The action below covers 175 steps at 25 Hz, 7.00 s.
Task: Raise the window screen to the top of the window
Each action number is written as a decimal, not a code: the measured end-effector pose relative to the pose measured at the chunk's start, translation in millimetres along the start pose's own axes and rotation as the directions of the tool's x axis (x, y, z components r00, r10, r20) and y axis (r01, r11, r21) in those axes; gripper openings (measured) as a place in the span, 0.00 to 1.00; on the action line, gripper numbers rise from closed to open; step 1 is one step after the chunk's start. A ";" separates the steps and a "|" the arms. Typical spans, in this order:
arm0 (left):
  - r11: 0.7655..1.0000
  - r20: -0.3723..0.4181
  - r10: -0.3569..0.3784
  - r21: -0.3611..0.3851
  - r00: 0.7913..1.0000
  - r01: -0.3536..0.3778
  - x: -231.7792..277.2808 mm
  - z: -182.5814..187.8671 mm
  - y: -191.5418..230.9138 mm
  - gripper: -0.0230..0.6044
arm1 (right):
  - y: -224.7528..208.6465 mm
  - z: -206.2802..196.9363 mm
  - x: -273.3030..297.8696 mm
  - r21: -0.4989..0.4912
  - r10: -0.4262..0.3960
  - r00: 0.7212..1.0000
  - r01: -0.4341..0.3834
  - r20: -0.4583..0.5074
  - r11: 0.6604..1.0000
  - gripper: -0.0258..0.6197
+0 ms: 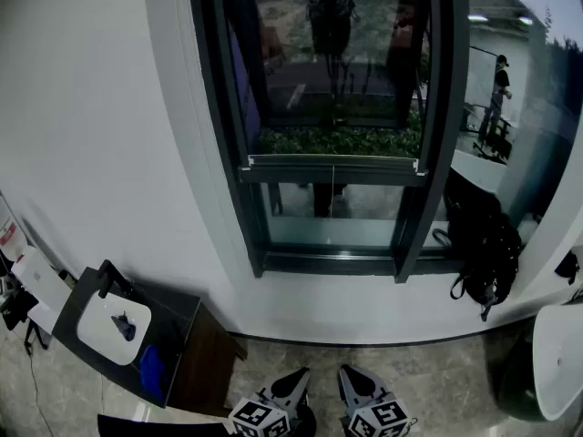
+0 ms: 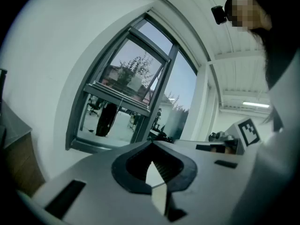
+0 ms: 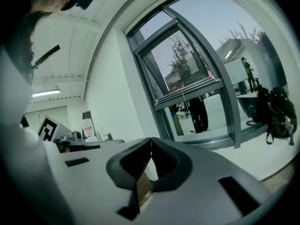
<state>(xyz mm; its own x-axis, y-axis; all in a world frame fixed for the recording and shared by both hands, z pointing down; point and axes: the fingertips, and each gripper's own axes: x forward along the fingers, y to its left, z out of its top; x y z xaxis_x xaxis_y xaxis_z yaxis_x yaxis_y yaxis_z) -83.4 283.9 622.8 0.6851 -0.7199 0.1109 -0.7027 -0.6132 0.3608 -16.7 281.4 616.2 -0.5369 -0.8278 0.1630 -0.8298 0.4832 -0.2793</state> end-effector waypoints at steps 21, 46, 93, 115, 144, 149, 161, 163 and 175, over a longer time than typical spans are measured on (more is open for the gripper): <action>0.994 0.010 -0.107 0.000 0.994 0.107 201.0 131.6 200.7 0.04 | -141.5 82.3 216.0 0.030 -0.179 0.984 0.180 -0.013 0.983 0.06; 0.679 -0.142 0.126 0.734 0.982 0.019 453.6 319.1 326.0 0.12 | -356.8 284.5 426.9 -0.770 -0.014 0.983 -0.133 -0.181 0.624 0.10; 0.136 -0.406 0.347 0.914 0.845 0.383 485.8 402.7 328.0 0.07 | -358.9 395.9 455.5 -0.927 -0.361 0.866 -0.256 -0.346 0.275 0.08; 0.051 -0.166 0.262 0.986 0.951 0.158 462.3 623.1 255.6 0.08 | -290.6 619.3 425.8 -0.991 -0.259 0.966 0.060 0.027 0.118 0.09; -0.142 0.107 0.425 0.989 0.899 -0.050 436.0 868.3 161.8 0.08 | -219.0 862.4 381.8 -0.962 -0.265 0.929 0.273 0.260 0.013 0.10; -0.132 0.170 0.452 0.984 0.876 -0.123 429.3 911.0 153.1 0.08 | -206.4 905.5 374.6 -0.942 -0.272 0.907 0.336 0.322 0.004 0.10; -0.127 0.278 0.437 0.961 0.855 -0.247 419.2 971.8 130.4 0.10 | -183.0 972.7 364.3 -0.925 -0.291 0.886 0.380 0.361 0.010 0.12; -0.151 0.299 0.441 0.954 0.846 -0.259 416.8 972.9 130.9 0.10 | -180.3 971.1 363.9 -0.926 -0.281 0.891 0.376 0.356 0.020 0.12; -0.003 0.457 0.106 0.888 0.883 -0.459 410.6 951.5 106.0 0.18 | -170.6 914.6 348.5 -0.899 -0.027 0.906 0.422 0.422 0.115 0.17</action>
<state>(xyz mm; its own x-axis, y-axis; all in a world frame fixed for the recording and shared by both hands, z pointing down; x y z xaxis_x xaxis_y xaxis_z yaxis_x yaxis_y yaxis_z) -59.0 -386.0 -174.6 0.4435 -0.8491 -0.2869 -0.4829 0.0433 -0.8746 77.2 -350.4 -144.8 -0.4001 -0.8835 -0.2437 -0.4590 -0.0370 0.8877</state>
